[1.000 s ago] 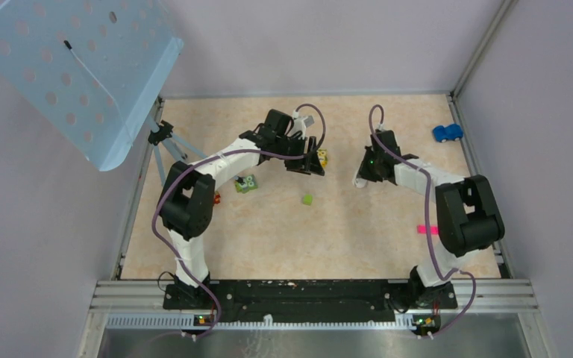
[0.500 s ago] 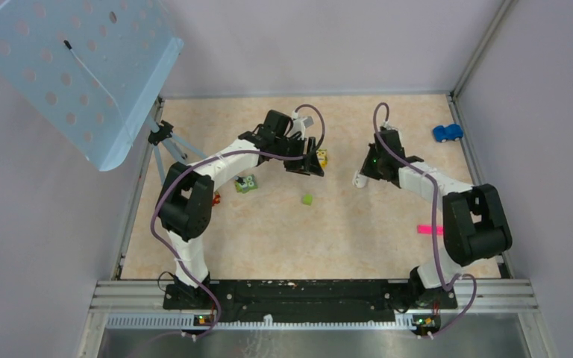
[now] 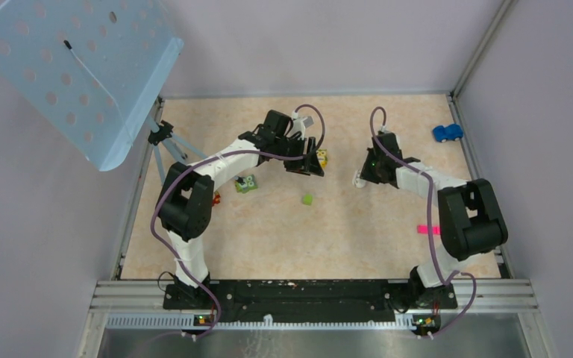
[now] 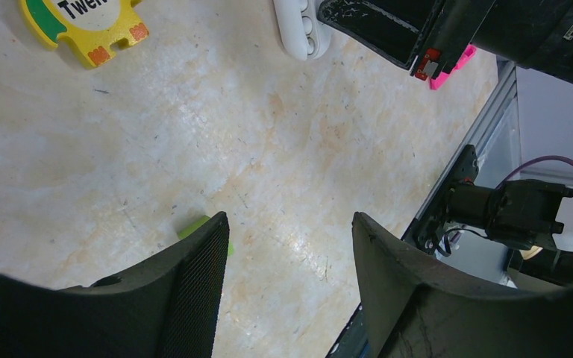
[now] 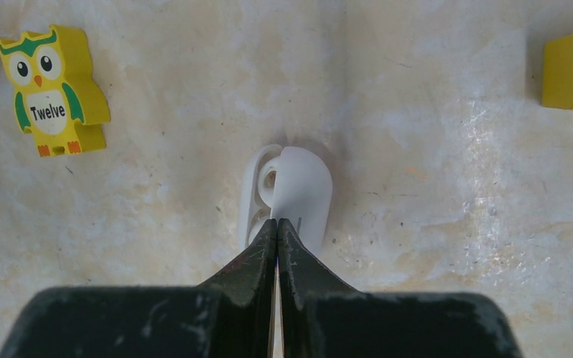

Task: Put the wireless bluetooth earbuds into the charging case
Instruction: Close the charging case with the earbuds at the center of the board.

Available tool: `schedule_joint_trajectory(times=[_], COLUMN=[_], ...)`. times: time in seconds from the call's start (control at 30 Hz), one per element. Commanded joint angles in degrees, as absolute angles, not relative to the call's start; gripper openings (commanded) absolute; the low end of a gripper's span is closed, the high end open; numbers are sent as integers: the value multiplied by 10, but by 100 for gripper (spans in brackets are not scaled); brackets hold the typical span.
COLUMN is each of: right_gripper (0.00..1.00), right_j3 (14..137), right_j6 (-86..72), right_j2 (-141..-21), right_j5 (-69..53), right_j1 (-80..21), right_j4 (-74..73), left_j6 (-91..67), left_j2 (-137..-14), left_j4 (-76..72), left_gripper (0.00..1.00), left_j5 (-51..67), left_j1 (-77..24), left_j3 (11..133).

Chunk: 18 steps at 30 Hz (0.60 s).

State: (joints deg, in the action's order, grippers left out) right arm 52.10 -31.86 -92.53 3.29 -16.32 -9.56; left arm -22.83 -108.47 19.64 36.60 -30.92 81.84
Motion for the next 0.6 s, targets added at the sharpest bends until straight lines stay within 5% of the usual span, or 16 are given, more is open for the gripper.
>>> schedule_joint_trajectory(times=[0.0, 0.17, 0.27, 0.37, 0.57], right_gripper=[0, 4, 30, 46, 49], right_j3=[534, 513, 501, 511, 519], right_j6=[-308, -316, -312, -304, -322], right_j2=[-923, -865, -849, -871, -918], right_j5=[24, 42, 73, 78, 63], right_j1=[-161, -161, -161, -161, -160], right_j4=[-85, -72, -79, -100, -104], left_j6=[-232, -233, -233, -233, -232], left_j2=[-1053, -1053, -1053, -1054, -1054], left_j4=[179, 180, 179, 179, 180], left_gripper=[65, 65, 65, 65, 65], left_j5=[374, 373, 374, 376, 377], left_j1=[-312, -314, -315, -315, -315], left_j3=[813, 813, 814, 816, 815])
